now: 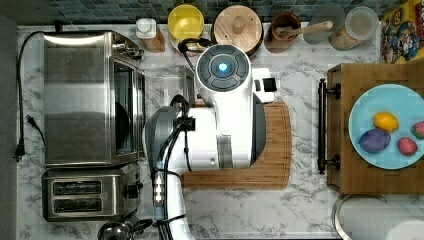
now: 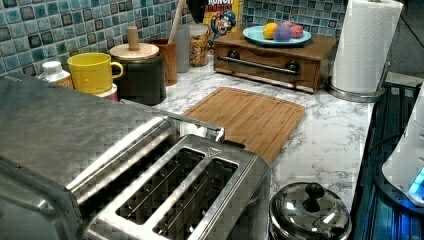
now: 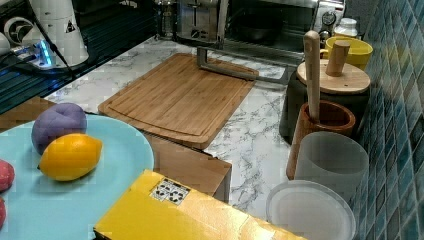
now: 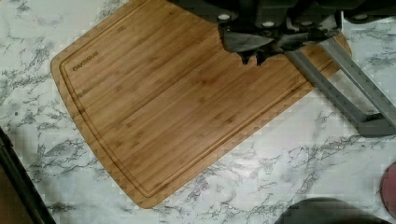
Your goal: Close the oven.
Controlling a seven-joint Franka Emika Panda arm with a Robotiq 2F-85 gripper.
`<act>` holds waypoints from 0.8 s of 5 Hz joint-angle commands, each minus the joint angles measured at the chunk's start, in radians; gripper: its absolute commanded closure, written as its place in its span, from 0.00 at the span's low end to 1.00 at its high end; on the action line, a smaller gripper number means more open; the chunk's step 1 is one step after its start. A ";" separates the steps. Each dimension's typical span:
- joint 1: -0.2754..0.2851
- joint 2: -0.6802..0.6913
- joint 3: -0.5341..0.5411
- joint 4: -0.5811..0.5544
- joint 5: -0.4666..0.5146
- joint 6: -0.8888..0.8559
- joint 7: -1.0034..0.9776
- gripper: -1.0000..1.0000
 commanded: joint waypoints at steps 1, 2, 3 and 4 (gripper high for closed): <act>-0.001 0.001 0.002 -0.001 -0.002 0.003 0.000 1.00; -0.033 -0.027 -0.010 -0.120 0.094 0.099 -0.209 1.00; -0.118 0.013 -0.029 -0.163 0.247 0.092 -0.457 1.00; -0.128 0.026 -0.087 -0.214 0.348 0.143 -0.642 1.00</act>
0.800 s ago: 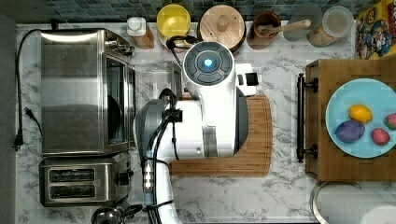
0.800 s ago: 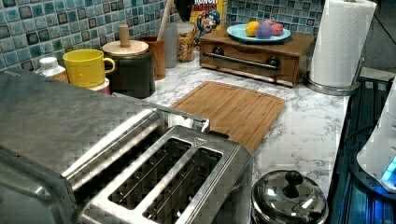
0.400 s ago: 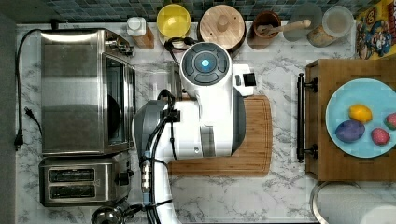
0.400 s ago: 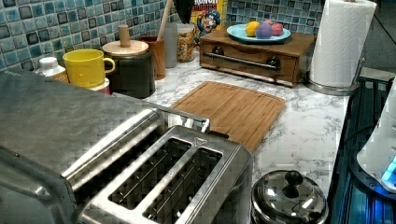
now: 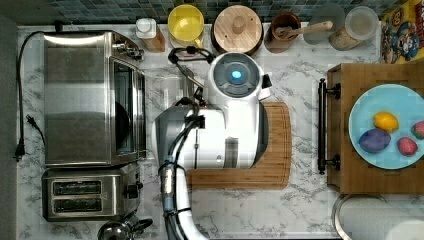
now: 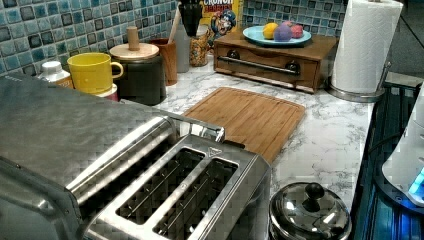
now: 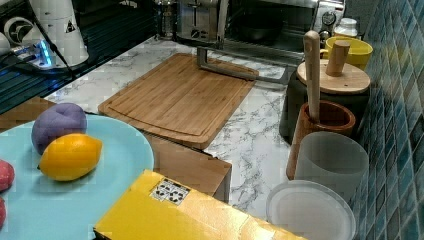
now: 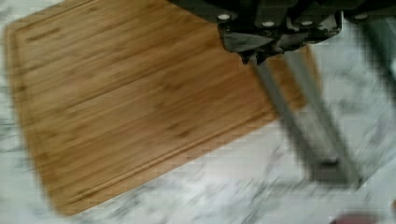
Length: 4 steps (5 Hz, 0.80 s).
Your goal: Close the oven.
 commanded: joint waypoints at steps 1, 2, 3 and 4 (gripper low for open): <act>-0.163 0.079 -0.091 -0.100 0.307 0.032 -0.531 1.00; -0.161 0.116 -0.102 -0.079 0.443 0.006 -0.728 1.00; -0.124 0.154 -0.075 -0.070 0.484 0.017 -0.841 1.00; -0.125 0.148 -0.035 -0.128 0.572 0.121 -0.976 1.00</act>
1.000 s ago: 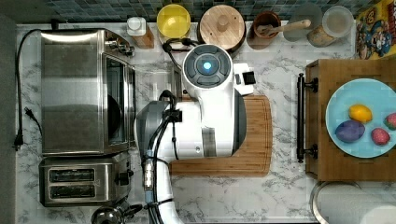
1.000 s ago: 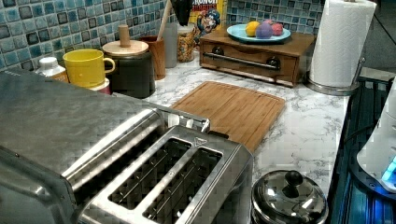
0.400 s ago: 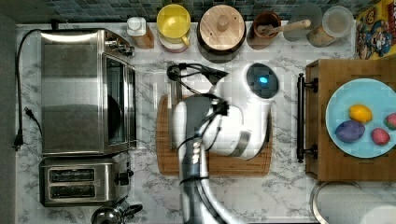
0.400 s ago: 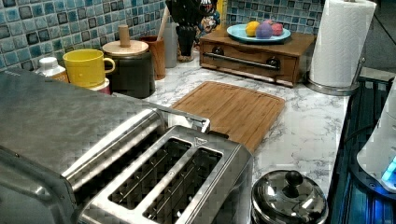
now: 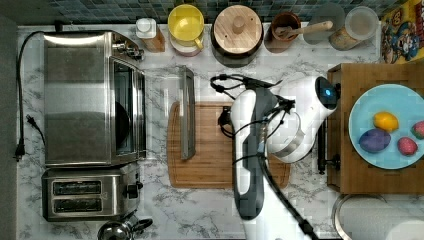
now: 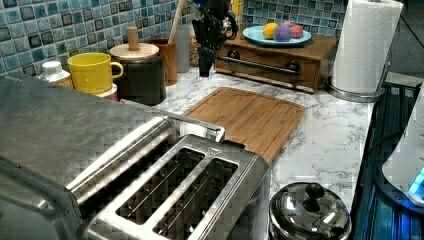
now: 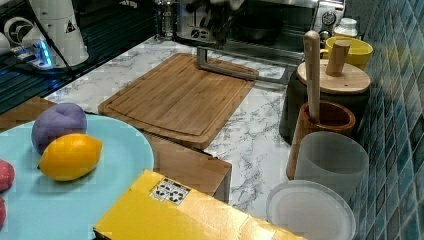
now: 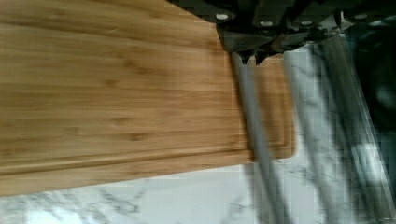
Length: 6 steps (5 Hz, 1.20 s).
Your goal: Close the oven.
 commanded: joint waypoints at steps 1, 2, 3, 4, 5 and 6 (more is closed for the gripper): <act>-0.012 -0.012 0.092 -0.035 0.218 0.132 -0.265 1.00; -0.016 0.031 0.102 -0.030 0.291 0.183 -0.344 1.00; -0.017 0.130 0.110 0.005 0.297 0.230 -0.345 1.00; -0.041 0.165 0.135 0.014 0.348 0.278 -0.363 1.00; -0.072 0.196 0.166 0.065 0.323 0.222 -0.355 1.00; -0.111 0.145 0.186 0.044 0.377 0.188 -0.389 1.00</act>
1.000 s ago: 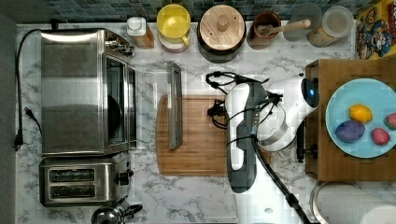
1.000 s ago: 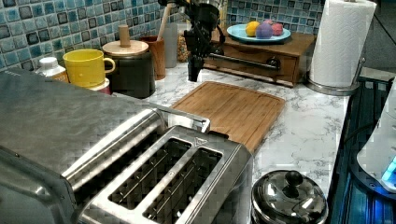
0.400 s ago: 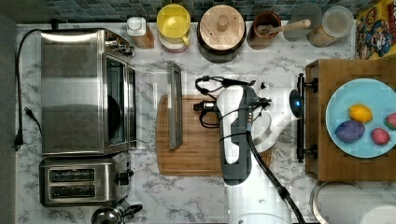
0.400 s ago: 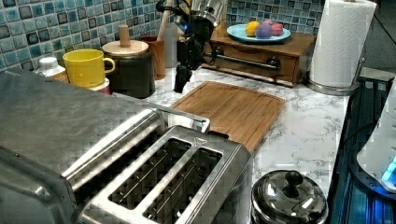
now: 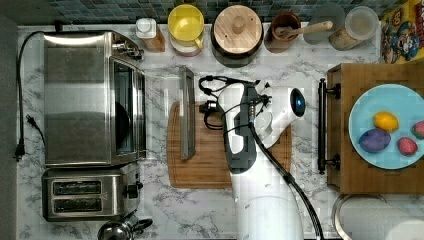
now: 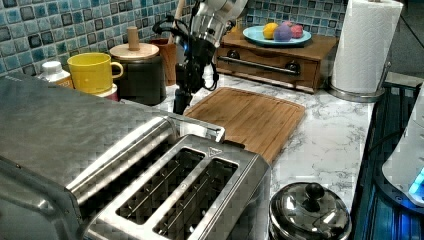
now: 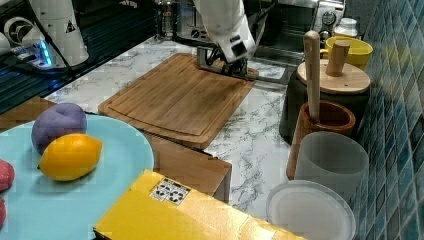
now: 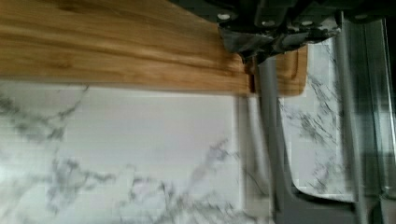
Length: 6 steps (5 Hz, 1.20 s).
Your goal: Close the oven.
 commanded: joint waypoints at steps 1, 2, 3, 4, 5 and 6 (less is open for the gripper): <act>-0.075 -0.138 0.021 0.025 0.120 -0.092 -0.123 1.00; -0.065 -0.107 0.032 0.064 0.090 -0.152 -0.123 1.00; -0.026 -0.048 0.046 0.107 0.036 -0.169 -0.079 1.00; -0.009 -0.008 0.061 0.147 -0.024 -0.192 -0.039 1.00; -0.012 -0.012 0.067 0.136 0.005 -0.185 -0.042 1.00; -0.016 -0.004 0.075 0.142 0.016 -0.162 -0.019 1.00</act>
